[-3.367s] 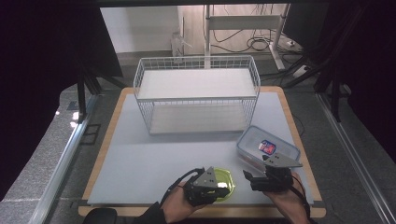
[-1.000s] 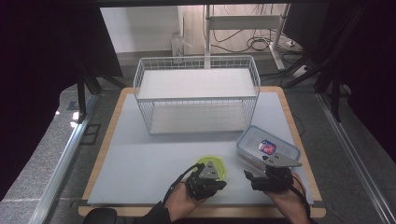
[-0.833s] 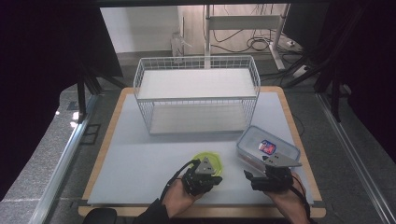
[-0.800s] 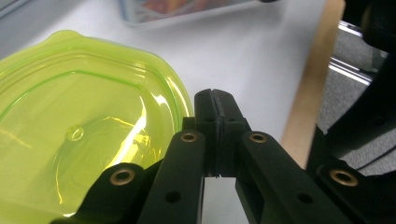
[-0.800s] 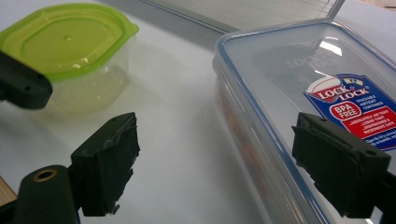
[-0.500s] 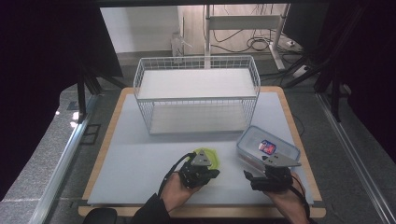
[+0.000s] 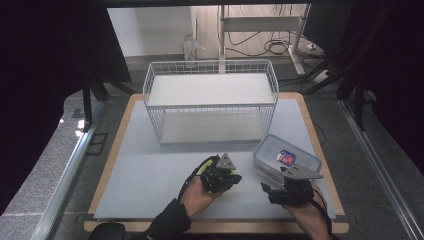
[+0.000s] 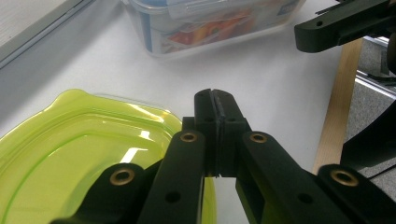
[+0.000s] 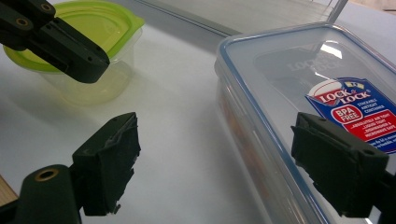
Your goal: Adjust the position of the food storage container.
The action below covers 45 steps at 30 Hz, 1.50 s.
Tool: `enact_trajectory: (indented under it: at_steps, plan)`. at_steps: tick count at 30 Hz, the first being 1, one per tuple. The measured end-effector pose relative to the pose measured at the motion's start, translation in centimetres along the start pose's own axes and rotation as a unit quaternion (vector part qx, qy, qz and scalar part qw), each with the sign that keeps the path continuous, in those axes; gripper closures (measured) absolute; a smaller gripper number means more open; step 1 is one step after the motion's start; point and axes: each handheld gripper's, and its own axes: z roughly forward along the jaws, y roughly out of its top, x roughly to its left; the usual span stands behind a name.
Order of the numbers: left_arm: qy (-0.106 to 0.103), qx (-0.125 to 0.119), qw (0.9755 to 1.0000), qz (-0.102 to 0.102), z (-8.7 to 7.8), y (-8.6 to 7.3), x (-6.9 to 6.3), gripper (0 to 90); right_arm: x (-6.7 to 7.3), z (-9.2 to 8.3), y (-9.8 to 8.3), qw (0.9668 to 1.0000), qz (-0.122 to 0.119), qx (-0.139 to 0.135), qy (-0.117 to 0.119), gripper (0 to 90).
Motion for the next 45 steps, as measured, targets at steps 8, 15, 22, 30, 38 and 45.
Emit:
enact_trajectory:
  at_steps: [8,15,22,30,38,45]
  plan:
    - [0.016,0.001,0.9997,-0.016,-0.6,-0.4,1.3,89.9,0.0,0.0,0.0,1.0,0.0,0.001,0.001,15.5]
    - [0.033,0.0,0.999,-0.03,-1.5,-1.0,2.8,89.9,0.0,0.1,0.0,1.0,-0.001,0.0,0.002,15.6]
    - [0.056,0.012,0.9969,-0.055,-2.5,-2.4,4.4,89.8,0.1,0.1,0.0,1.0,-0.001,0.0,0.003,15.6]
    - [0.074,0.008,0.9941,-0.079,-4.1,-3.9,6.2,89.8,0.1,0.1,0.0,1.0,-0.001,0.0,0.003,15.7]
    - [0.092,0.005,0.9907,-0.1,-5.5,-5.1,7.4,89.7,0.1,0.0,0.0,1.0,-0.002,-0.001,0.003,15.7]
    - [0.111,0.001,0.9872,-0.115,-7.0,-6.4,8.5,89.4,0.1,0.1,0.0,1.0,-0.003,-0.001,0.004,15.7]
